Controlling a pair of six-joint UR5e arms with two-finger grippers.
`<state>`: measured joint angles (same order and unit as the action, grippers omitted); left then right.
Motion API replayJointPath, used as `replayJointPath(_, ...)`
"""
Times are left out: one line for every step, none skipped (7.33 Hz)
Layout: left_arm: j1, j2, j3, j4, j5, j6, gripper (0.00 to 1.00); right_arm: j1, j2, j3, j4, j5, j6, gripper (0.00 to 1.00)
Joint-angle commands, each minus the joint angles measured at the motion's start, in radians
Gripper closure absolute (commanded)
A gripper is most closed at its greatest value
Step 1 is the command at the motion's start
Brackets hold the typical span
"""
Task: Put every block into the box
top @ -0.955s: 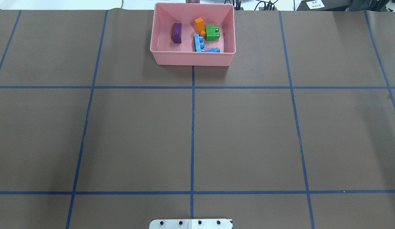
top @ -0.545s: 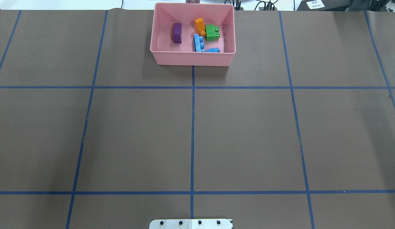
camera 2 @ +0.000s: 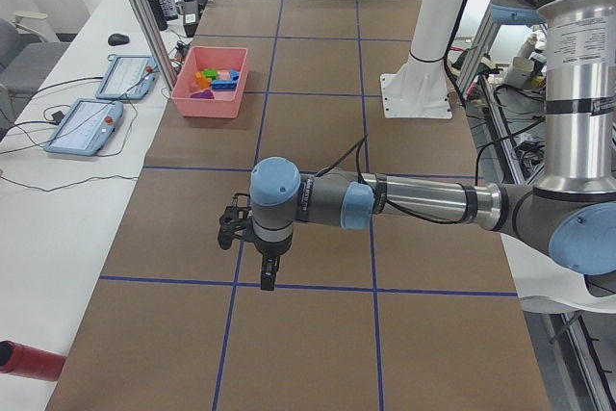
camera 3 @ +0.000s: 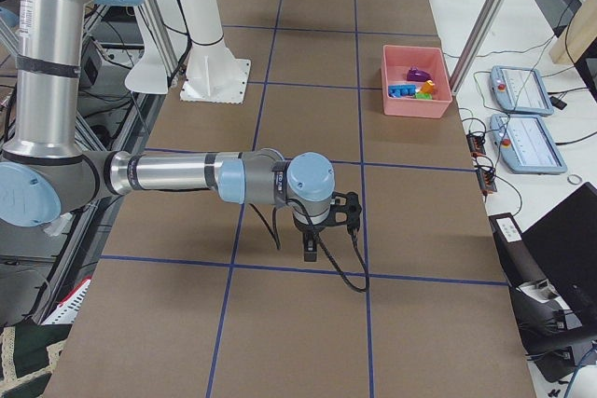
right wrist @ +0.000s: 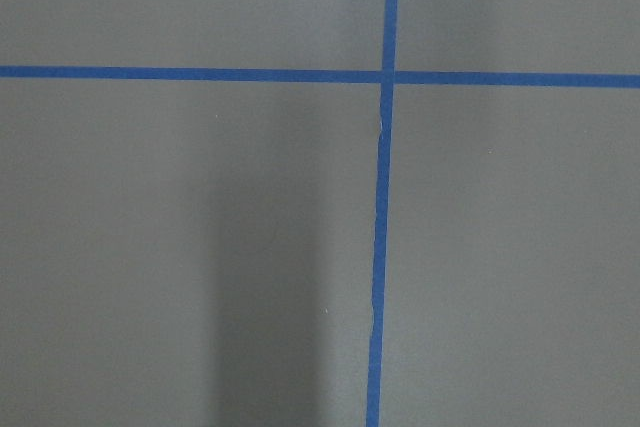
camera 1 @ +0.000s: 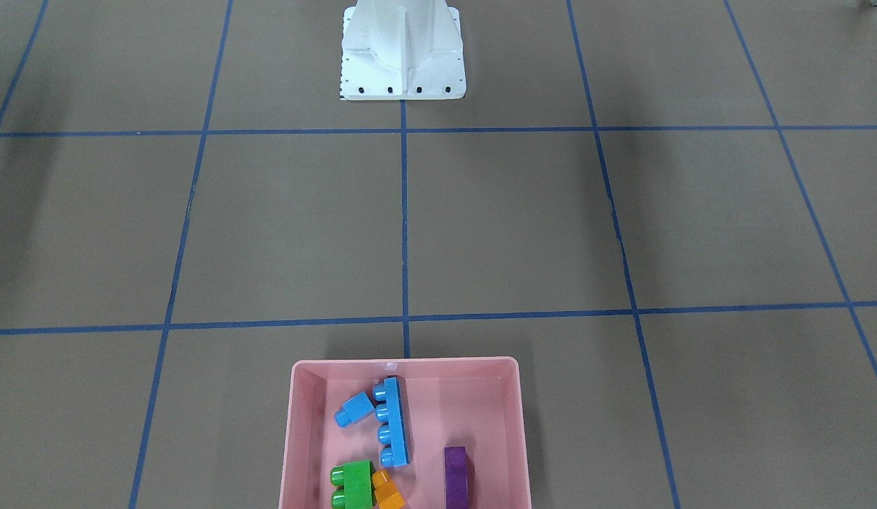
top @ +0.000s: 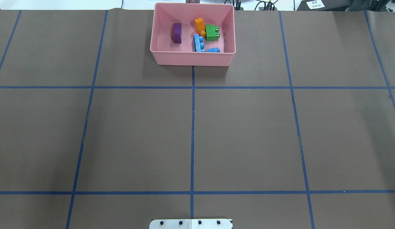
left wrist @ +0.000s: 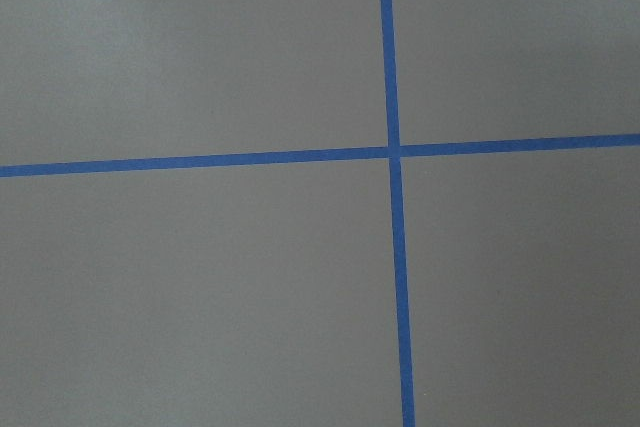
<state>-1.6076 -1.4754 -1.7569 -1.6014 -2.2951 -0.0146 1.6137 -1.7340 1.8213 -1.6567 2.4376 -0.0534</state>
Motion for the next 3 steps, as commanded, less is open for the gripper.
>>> replayJointPath(0.000, 0.001, -0.001, 0.000, -0.001, -0.001, 0.00, 0.000, -0.001, 0.003, 0.000, 0.000, 0.000, 0.00)
replayJointPath(0.000, 0.001, -0.001, 0.001, -0.001, -0.001, 0.00, 0.000, -0.002, 0.003, 0.000, 0.000, 0.000, 0.00)
replayJointPath(0.000, 0.001, 0.000, 0.003, -0.001, -0.001, 0.00, 0.000, -0.002, 0.001, 0.000, 0.000, 0.000, 0.00)
